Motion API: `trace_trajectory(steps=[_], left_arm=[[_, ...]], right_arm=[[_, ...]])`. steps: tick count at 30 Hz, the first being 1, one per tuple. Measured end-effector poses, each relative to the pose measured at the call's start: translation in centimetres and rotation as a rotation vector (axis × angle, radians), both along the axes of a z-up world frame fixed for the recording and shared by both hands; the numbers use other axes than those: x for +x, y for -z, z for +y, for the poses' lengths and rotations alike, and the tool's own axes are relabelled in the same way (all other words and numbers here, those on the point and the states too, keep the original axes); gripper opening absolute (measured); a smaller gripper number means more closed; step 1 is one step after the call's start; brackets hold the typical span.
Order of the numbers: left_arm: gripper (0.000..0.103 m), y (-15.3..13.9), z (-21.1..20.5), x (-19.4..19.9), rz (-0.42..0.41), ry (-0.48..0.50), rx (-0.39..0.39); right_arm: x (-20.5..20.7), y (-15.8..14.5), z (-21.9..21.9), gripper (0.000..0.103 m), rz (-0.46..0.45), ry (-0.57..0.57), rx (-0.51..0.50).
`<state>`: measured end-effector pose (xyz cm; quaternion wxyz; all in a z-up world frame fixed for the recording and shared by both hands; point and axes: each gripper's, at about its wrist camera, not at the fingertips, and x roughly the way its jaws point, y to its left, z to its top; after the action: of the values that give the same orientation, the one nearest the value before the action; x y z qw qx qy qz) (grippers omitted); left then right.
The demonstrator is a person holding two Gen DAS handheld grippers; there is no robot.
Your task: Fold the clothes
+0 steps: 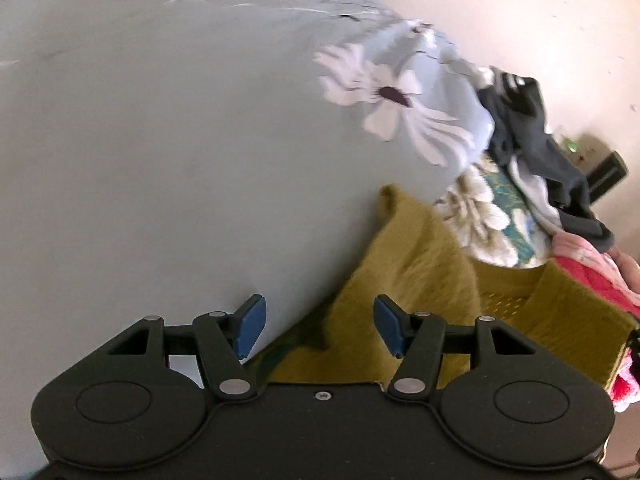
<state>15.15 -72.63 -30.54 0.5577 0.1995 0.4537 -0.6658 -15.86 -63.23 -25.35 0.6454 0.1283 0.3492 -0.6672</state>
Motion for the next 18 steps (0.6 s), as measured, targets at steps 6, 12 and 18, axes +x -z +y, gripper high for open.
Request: trace_trajectory(steps=[6, 12, 18], left_arm=[[0.057, 0.5, -2.9, -2.7, 0.015, 0.111, 0.006], [0.034, 1.0, -4.9, -4.7, 0.073, 0.186, -0.001], [0.032, 0.8, -7.2, -5.8, 0.098, 0.161, -0.013]], right_arm=[[-0.4, 0.8, -0.8, 0.014, -0.018, -0.006, 0.013], [-0.9, 1.0, -1.2, 0.014, -0.028, 0.005, 0.014], [-1.4, 1.2, -1.4, 0.014, -0.027, 0.002, 0.016]])
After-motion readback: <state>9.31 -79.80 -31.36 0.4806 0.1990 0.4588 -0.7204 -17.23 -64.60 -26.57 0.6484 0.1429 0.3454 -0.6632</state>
